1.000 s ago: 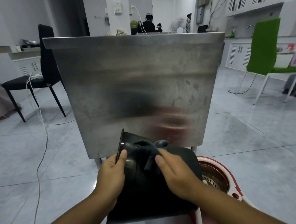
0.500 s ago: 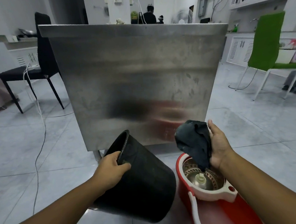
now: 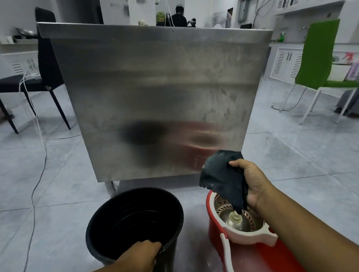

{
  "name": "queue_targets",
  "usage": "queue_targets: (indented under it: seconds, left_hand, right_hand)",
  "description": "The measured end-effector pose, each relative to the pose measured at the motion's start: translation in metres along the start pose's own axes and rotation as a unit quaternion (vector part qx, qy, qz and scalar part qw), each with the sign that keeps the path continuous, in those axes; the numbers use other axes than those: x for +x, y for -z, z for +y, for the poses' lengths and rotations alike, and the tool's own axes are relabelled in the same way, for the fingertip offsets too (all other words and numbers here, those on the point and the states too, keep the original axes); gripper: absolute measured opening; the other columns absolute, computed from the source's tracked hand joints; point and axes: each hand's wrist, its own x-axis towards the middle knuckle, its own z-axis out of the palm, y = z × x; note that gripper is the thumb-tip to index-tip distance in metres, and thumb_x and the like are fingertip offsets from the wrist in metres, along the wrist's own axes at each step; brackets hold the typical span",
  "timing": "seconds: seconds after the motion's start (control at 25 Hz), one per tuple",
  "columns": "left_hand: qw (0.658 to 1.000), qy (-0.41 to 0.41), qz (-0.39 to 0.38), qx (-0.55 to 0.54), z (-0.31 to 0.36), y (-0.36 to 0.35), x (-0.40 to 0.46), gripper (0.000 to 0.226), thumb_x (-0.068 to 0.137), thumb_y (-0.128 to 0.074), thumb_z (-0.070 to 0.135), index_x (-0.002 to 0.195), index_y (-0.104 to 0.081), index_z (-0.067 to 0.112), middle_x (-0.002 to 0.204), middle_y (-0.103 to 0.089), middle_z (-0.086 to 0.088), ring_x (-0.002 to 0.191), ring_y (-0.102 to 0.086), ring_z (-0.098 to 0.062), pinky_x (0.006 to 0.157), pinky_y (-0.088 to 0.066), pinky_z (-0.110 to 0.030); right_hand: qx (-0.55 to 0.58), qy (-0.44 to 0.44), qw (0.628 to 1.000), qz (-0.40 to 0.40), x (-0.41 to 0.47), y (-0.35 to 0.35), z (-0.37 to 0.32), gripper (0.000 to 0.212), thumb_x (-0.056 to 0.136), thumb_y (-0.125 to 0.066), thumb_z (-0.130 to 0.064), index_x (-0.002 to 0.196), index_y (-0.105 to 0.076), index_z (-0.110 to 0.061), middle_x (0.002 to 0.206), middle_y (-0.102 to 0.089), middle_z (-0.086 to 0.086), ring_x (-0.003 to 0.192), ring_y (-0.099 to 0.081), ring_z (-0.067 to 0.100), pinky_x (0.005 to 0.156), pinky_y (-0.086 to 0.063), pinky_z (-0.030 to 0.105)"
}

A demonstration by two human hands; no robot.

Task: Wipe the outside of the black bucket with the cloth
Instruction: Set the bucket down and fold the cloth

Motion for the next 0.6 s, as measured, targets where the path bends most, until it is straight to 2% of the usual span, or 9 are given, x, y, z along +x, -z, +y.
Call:
queue_targets:
  seconds: [0.12,0.24,0.44,0.6]
  left_hand:
    - [1.0,0.008,-0.016,0.023,0.002,-0.01,0.004,0.037,0.093,-0.044,0.022,0.129,-0.051,0.016,0.127,-0.063,-0.011,0.115,-0.061,-0.031,0.101,-0.044,-0.036]
    - [1.0,0.021,-0.016,0.001,0.009,-0.019,0.012,0.044,0.094,-0.044,0.022,0.137,-0.044,0.018,0.132,-0.061,-0.014,0.118,-0.059,-0.033,0.104,-0.044,-0.039]
    - [0.996,0.016,-0.084,0.025,0.031,-0.029,0.029,0.049,0.095,-0.042,0.024,0.143,-0.036,0.015,0.141,-0.051,-0.022,0.127,-0.052,-0.037,0.109,-0.039,-0.043]
    - [0.989,0.012,-0.134,0.065,0.044,-0.03,0.037,0.054,0.097,-0.038,0.033,0.148,-0.026,0.017,0.152,-0.035,-0.022,0.135,-0.041,-0.038,0.113,-0.032,-0.046]
  right_hand:
    - [0.017,0.008,1.0,-0.016,0.0,0.002,-0.002,0.02,0.086,-0.058,-0.021,0.098,-0.067,-0.008,0.091,-0.072,0.016,0.08,-0.064,0.034,0.069,-0.055,0.039]
    - [0.025,0.018,0.999,-0.022,0.002,0.001,-0.003,0.018,0.086,-0.056,-0.02,0.095,-0.068,-0.008,0.088,-0.071,0.015,0.078,-0.064,0.033,0.068,-0.055,0.038]
    - [0.027,0.02,0.999,-0.039,0.006,0.003,0.0,0.025,0.082,-0.059,-0.021,0.101,-0.069,-0.008,0.094,-0.073,0.016,0.085,-0.065,0.036,0.068,-0.055,0.039]
    - [0.011,0.026,0.998,-0.052,0.007,0.005,-0.001,0.037,0.077,-0.065,-0.021,0.11,-0.068,-0.005,0.102,-0.073,0.02,0.095,-0.065,0.04,0.077,-0.056,0.046]
